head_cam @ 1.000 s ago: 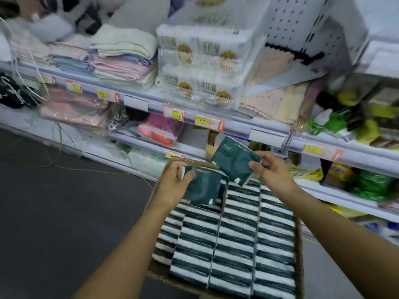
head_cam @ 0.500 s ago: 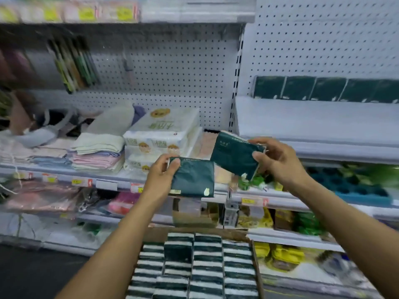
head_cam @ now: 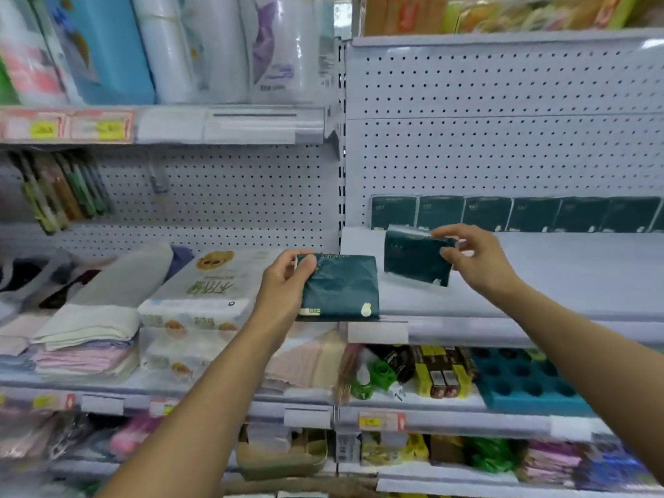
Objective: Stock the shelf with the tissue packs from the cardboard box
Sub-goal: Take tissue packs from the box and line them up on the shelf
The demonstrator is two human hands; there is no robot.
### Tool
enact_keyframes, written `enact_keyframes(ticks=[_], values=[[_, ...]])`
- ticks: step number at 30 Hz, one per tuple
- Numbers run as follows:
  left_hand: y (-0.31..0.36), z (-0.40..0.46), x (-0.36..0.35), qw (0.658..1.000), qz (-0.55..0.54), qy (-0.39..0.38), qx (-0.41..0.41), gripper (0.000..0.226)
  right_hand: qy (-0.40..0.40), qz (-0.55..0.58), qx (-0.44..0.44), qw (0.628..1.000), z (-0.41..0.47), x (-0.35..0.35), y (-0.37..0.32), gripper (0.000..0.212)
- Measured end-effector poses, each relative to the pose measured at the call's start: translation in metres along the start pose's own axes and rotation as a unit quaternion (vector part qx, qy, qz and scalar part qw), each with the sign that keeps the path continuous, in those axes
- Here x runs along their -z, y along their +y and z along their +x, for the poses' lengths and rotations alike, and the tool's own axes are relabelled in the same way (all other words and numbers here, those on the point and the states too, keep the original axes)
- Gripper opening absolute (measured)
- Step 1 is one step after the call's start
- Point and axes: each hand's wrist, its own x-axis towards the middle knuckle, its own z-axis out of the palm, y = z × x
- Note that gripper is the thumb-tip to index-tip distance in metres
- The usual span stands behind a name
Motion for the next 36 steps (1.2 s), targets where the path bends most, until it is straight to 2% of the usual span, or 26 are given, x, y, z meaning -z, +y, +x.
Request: enact_keyframes(ticks=[3, 6, 8, 14, 19, 27, 31, 33, 34, 35, 36], values=[[-0.002, 0.024, -0.019, 1.000, 0.012, 0.007, 0.002, 0.013, -0.024, -0.018, -0.022, 0.999, 0.021, -0.015, 0.027, 0.028], [-0.007, 0.049, -0.034, 1.000, 0.012, 0.011, -0.001, 0.010, -0.047, -0.038, -0.011, 0.998, 0.046, -0.032, 0.041, 0.040], [-0.011, 0.065, -0.043, 1.000, 0.021, 0.011, -0.001, 0.011, -0.055, -0.051, -0.002, 0.997, 0.067, -0.041, 0.051, 0.040], [-0.024, 0.113, -0.069, 0.998, 0.033, 0.038, 0.024, 0.009, -0.043, -0.079, 0.009, 0.996, 0.134, -0.052, 0.085, 0.037], [-0.039, 0.140, -0.082, 0.999, 0.038, 0.028, 0.017, 0.012, -0.053, -0.119, 0.044, 0.990, 0.176, -0.065, 0.109, 0.041], [-0.051, 0.163, -0.096, 0.999, 0.040, 0.028, 0.016, 0.012, 0.004, -0.251, 0.120, 0.960, 0.200, -0.073, 0.124, 0.039], [-0.054, 0.170, -0.099, 0.998, 0.055, 0.024, 0.022, 0.015, -0.004, -0.291, 0.120, 0.949, 0.203, -0.072, 0.124, 0.041], [-0.055, 0.171, -0.101, 0.998, 0.062, 0.014, 0.020, 0.018, 0.030, -0.268, 0.127, 0.955, 0.199, -0.069, 0.115, 0.040], [-0.055, 0.172, -0.102, 0.998, 0.064, 0.010, 0.018, 0.020, 0.039, -0.219, 0.132, 0.966, 0.193, -0.065, 0.106, 0.039], [-0.055, 0.173, -0.104, 0.998, 0.064, 0.005, 0.014, 0.020, 0.015, -0.144, 0.126, 0.981, 0.186, -0.061, 0.095, 0.038], [-0.054, 0.174, -0.107, 0.998, 0.067, -0.001, 0.005, 0.020, -0.044, -0.053, 0.107, 0.992, 0.178, -0.057, 0.083, 0.039]])
